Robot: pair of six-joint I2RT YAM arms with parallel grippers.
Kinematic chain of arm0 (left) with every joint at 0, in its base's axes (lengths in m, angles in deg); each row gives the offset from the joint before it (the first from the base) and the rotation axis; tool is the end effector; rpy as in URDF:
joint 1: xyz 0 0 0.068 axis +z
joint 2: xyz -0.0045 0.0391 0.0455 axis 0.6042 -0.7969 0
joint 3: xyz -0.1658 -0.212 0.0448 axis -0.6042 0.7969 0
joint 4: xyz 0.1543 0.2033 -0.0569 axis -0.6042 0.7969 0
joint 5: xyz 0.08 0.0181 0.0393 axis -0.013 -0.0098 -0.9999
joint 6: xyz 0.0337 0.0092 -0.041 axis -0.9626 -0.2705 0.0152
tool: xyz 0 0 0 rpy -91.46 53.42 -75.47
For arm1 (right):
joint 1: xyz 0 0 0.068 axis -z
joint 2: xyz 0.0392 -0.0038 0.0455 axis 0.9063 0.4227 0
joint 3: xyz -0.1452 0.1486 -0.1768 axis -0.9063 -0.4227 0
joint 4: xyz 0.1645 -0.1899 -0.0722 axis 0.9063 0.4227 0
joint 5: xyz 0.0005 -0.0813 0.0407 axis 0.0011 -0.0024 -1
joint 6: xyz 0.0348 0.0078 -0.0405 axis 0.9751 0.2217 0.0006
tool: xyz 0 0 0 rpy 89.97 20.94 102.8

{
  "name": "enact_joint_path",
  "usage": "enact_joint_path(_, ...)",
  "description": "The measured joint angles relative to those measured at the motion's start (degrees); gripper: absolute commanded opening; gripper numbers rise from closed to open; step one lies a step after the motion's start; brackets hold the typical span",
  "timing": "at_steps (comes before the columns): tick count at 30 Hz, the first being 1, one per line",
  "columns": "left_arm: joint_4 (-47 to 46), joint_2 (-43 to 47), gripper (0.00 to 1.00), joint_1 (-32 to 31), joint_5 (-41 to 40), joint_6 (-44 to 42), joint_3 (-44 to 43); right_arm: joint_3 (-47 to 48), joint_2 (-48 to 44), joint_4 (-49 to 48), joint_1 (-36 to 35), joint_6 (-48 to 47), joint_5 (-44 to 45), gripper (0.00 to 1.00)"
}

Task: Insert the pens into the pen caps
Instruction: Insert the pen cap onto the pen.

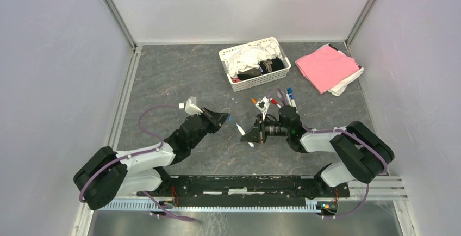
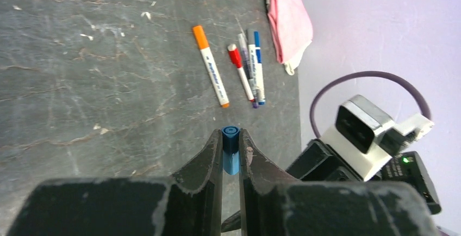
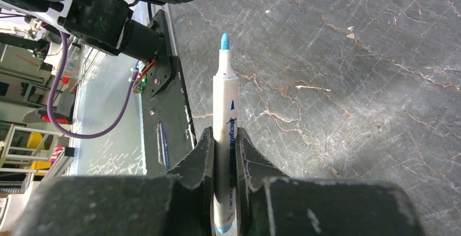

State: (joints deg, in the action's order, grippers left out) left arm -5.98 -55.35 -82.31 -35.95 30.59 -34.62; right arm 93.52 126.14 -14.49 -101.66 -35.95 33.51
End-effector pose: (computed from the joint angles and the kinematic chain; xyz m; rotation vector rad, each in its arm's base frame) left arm 0.1637 -0.1519 0.1835 -0.5605 1.9118 -1.1046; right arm 0.1873 0.1705 0.1543 -0.6565 1.9989 1.5132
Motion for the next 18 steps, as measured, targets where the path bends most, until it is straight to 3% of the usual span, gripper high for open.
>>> enact_joint_path(18,-6.14,-1.36,0.02,-5.44,-3.52,0.09,0.00,0.92,-0.02,0.68,-0.72,1.66,1.11,0.00)
